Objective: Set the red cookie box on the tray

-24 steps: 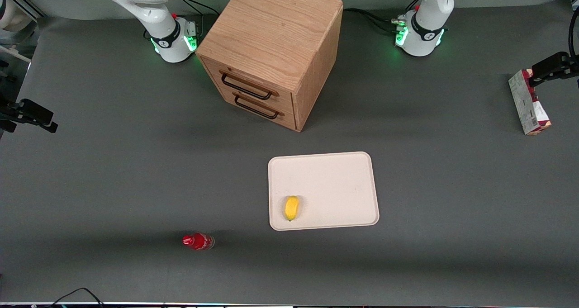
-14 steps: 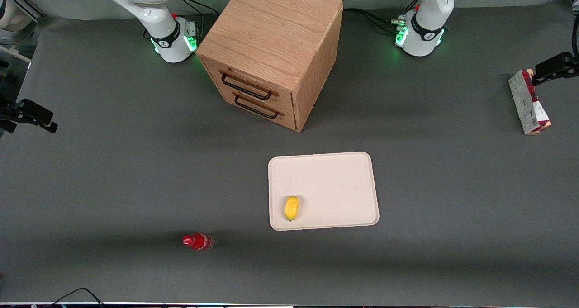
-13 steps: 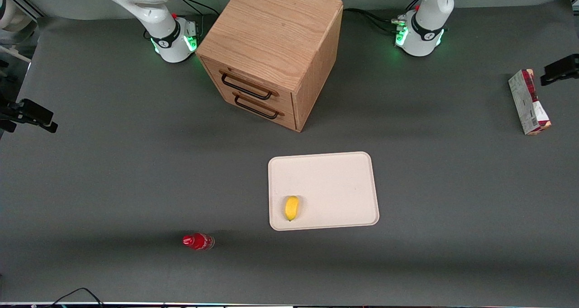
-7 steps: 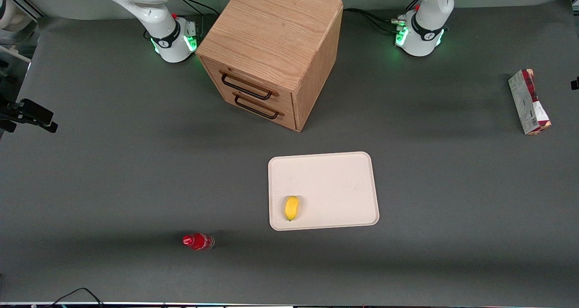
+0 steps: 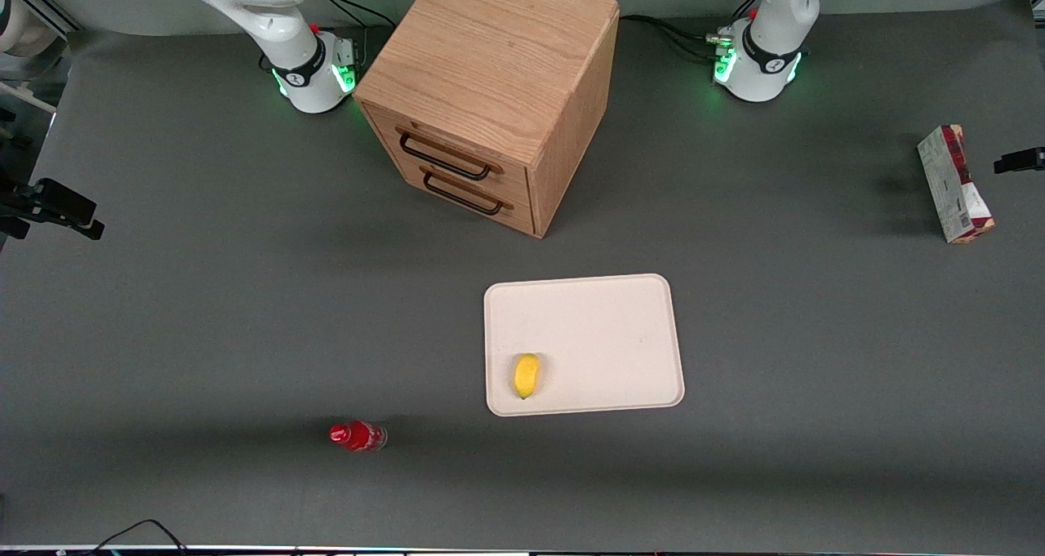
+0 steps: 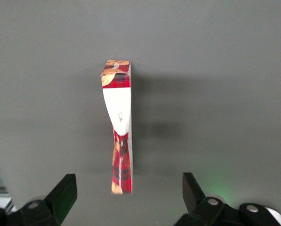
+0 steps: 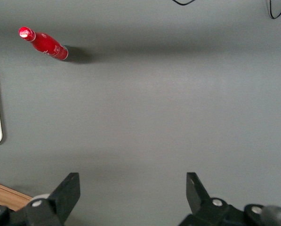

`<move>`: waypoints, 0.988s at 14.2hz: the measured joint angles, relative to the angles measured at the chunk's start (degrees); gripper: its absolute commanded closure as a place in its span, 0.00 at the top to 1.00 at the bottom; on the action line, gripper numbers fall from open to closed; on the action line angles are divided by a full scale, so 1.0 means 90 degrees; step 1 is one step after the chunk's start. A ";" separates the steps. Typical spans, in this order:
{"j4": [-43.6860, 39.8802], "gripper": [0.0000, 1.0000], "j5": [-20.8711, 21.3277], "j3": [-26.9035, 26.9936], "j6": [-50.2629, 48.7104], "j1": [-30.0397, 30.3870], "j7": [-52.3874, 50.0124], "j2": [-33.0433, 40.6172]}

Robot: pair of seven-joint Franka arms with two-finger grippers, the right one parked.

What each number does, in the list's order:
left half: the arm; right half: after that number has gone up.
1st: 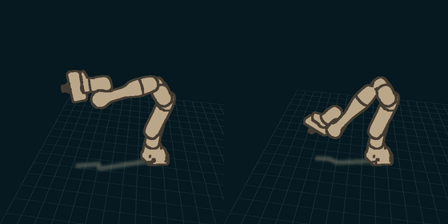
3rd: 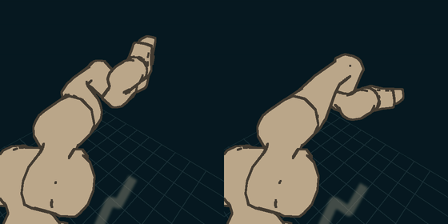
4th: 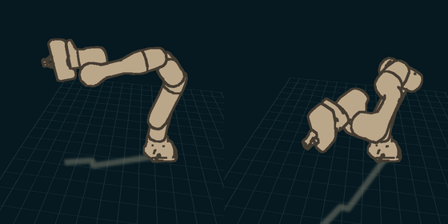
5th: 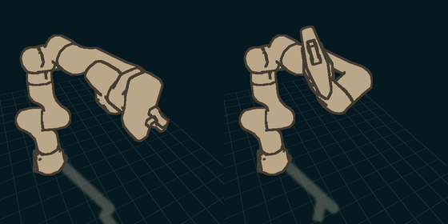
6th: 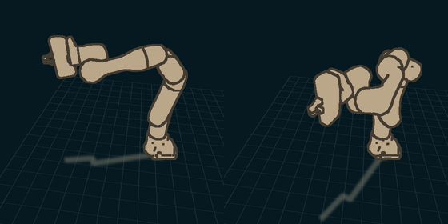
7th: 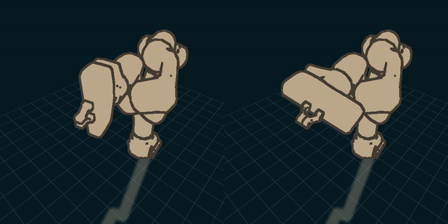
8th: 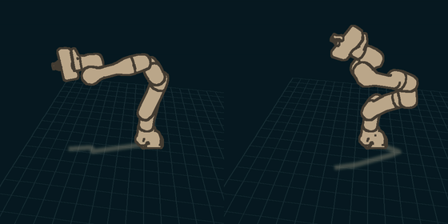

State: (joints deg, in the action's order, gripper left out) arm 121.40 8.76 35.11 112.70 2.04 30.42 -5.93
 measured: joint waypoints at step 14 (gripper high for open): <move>0.1810 0.00 -0.0786 0.0502 0.3578 0.0150 0.1094 -0.1036</move>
State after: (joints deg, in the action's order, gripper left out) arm 137.69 1.69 39.62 144.91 3.39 40.27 -15.25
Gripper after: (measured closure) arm 0.590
